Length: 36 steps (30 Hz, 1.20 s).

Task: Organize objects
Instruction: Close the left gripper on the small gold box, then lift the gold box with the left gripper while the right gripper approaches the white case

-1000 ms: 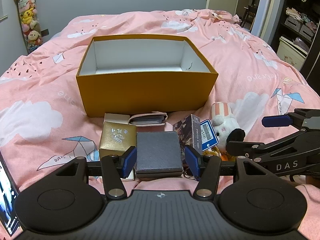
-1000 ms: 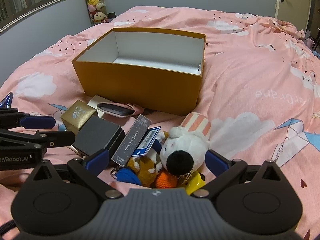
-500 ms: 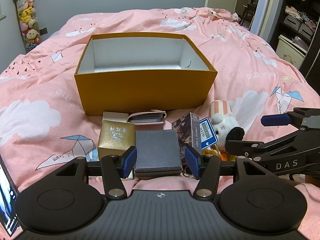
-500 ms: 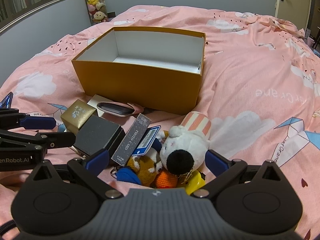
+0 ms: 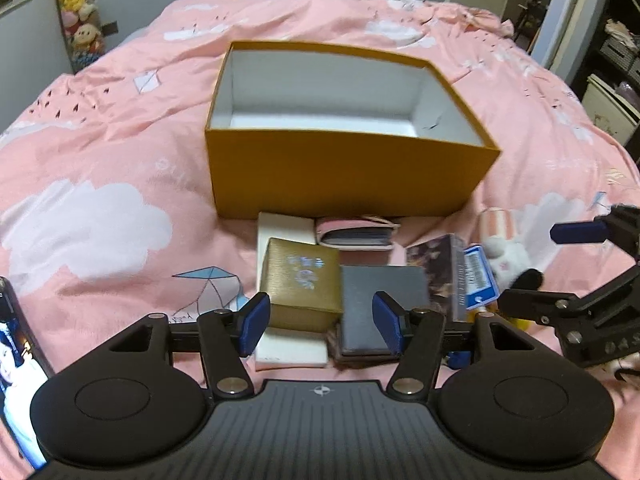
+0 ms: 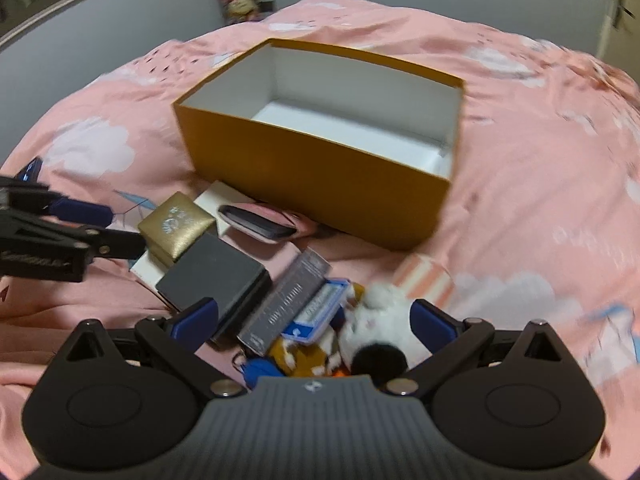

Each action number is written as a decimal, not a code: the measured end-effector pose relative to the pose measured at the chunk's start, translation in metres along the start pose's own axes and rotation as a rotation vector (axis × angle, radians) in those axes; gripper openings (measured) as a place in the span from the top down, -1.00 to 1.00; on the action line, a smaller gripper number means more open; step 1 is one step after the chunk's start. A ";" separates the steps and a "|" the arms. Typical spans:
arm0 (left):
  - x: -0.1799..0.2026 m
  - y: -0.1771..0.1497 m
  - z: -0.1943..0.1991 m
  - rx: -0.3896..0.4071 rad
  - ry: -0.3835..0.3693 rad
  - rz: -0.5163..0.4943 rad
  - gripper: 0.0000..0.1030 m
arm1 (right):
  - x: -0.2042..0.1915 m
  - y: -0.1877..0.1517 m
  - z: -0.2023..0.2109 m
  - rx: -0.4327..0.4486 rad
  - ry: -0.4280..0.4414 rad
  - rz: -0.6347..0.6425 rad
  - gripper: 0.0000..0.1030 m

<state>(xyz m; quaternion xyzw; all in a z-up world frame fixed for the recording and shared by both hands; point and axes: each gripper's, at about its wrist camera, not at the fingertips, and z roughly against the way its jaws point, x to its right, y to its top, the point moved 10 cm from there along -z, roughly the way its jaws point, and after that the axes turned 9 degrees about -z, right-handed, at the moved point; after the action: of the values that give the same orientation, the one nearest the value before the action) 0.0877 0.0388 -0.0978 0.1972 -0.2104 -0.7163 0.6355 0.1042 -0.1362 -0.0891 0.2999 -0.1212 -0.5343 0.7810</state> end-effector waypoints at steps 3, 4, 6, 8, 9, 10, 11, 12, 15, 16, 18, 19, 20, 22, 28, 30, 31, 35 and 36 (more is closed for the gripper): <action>-0.005 0.004 -0.011 0.009 0.011 0.006 -0.51 | -0.013 0.011 -0.008 0.004 0.014 0.067 -0.89; -0.006 0.005 -0.014 0.010 0.026 -0.001 -0.52 | -0.016 0.015 -0.011 0.004 0.019 0.082 -0.85; -0.005 0.008 -0.021 0.001 0.053 -0.025 -0.53 | -0.020 0.022 -0.017 0.001 0.030 0.101 -0.84; -0.005 0.012 -0.029 -0.008 0.056 -0.029 -0.55 | -0.023 0.030 -0.024 -0.005 0.036 0.116 -0.83; -0.005 0.015 -0.033 -0.014 0.051 -0.020 -0.55 | -0.023 0.034 -0.028 -0.006 0.036 0.123 -0.83; -0.006 0.016 -0.037 -0.022 0.049 -0.011 -0.55 | -0.025 0.038 -0.032 -0.009 0.035 0.132 -0.83; -0.007 0.017 -0.041 -0.033 0.051 -0.003 -0.55 | -0.025 0.041 -0.036 -0.011 0.033 0.139 -0.83; -0.008 0.018 -0.045 -0.047 0.056 0.005 -0.55 | -0.026 0.043 -0.040 -0.016 0.025 0.143 -0.83; -0.011 0.020 -0.056 -0.069 0.064 0.022 -0.54 | -0.024 0.048 -0.051 -0.025 0.003 0.170 -0.83; -0.012 0.020 -0.059 -0.077 0.070 0.021 -0.54 | -0.023 0.049 -0.054 -0.027 -0.002 0.173 -0.83; -0.013 0.020 -0.065 -0.096 0.070 0.026 -0.54 | -0.020 0.051 -0.061 -0.045 -0.001 0.163 -0.82; -0.014 0.020 -0.069 -0.110 0.066 0.029 -0.54 | -0.018 0.051 -0.064 -0.053 0.002 0.155 -0.83; -0.014 0.020 -0.070 -0.116 0.064 0.035 -0.54 | -0.016 0.051 -0.067 -0.061 0.003 0.150 -0.83; -0.016 0.021 -0.074 -0.130 0.059 0.050 -0.54 | -0.014 0.053 -0.074 -0.069 0.000 0.143 -0.83; -0.019 0.021 -0.084 -0.181 0.039 0.076 -0.42 | -0.013 0.056 -0.086 -0.087 0.004 0.131 -0.83; -0.018 0.021 -0.082 -0.184 0.032 0.076 -0.40 | -0.012 0.057 -0.087 -0.089 0.011 0.127 -0.83; -0.019 0.020 -0.081 -0.182 0.032 0.072 -0.40 | -0.012 0.058 -0.088 -0.090 0.013 0.125 -0.83; -0.023 0.021 -0.072 -0.160 0.035 0.067 -0.39 | -0.016 0.060 -0.090 -0.097 0.037 0.115 -0.83; -0.026 0.022 -0.069 -0.149 0.041 0.070 -0.39 | -0.018 0.061 -0.091 -0.098 0.046 0.114 -0.83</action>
<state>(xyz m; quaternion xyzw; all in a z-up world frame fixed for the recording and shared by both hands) 0.1465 0.0590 -0.1426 0.1564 -0.1502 -0.7032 0.6771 0.1896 -0.0737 -0.1219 0.2662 -0.0935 -0.4873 0.8264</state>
